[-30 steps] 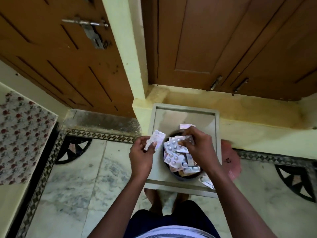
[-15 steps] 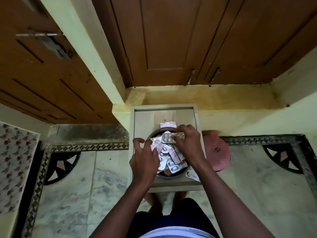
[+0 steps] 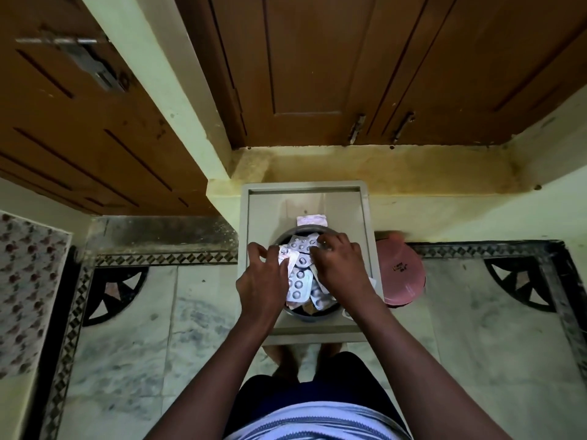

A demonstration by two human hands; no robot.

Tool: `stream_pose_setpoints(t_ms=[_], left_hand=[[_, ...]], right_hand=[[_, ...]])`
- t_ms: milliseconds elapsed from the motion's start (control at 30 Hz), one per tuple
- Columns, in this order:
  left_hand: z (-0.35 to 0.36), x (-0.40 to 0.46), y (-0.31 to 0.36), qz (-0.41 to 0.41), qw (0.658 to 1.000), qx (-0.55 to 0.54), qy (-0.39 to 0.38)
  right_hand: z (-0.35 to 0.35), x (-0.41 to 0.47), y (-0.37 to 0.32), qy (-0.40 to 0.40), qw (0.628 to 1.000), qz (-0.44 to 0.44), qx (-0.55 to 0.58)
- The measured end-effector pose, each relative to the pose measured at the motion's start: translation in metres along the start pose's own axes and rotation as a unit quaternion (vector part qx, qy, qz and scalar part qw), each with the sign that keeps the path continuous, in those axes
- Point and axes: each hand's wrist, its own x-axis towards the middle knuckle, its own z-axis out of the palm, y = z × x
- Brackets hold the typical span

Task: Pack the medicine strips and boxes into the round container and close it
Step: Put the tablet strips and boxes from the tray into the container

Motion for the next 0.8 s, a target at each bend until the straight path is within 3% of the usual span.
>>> stream_pose_setpoints(t_ms=[100, 233, 300, 400, 533, 800], left_hand=[[0.003, 0.004, -0.001, 0.008, 1.000, 0.011, 0.005], [-0.002, 0.000, 0.000, 0.001, 0.999, -0.031, 0.025], [-0.003, -0.004, -0.001, -0.020, 0.998, -0.061, 0.023], [-0.002, -0.010, -0.005, -0.049, 0.993, -0.109, -0.008], [-0.001, -0.014, -0.006, -0.088, 0.985, -0.150, -0.018], [0.002, -0.002, -0.012, -0.077, 0.988, -0.134, -0.015]], right_hand=[[-0.001, 0.001, 0.005, 0.017, 0.999, -0.011, 0.032], [-0.005, -0.011, 0.018, 0.127, 0.982, -0.025, 0.136], [-0.008, -0.022, 0.024, 0.179, 0.969, 0.012, 0.171], [-0.004, -0.043, 0.036, 0.193, 0.958, 0.094, 0.191], [0.011, -0.067, 0.055, 0.146, 0.964, 0.161, 0.157], [0.016, -0.087, 0.060, -0.114, 0.962, 0.224, 0.109]])
